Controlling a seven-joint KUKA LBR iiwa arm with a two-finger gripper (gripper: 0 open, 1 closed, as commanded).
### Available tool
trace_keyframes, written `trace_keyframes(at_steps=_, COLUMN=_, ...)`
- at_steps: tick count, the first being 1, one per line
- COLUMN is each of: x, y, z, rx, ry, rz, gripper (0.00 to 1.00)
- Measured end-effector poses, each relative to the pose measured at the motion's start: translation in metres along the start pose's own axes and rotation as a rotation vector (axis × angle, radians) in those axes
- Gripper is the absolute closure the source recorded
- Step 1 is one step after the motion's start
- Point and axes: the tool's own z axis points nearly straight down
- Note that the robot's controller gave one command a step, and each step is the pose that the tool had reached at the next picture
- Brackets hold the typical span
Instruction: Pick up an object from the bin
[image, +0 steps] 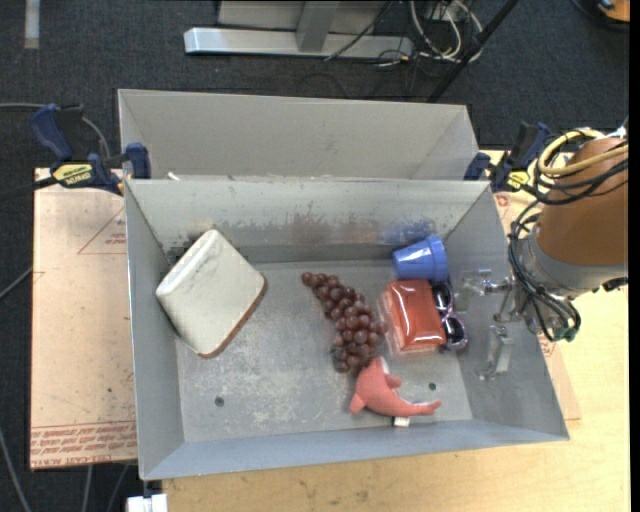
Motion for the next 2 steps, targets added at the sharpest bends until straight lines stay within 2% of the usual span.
trace_keyframes(at_steps=1, x=-0.001, y=0.000, z=-0.005, rx=0.002, ry=-0.007, rz=-0.003, gripper=0.00)
trace_keyframes(at_steps=2, x=-0.008, y=0.041, z=0.009, rx=0.002, ry=-0.004, rz=-0.043, gripper=0.00)
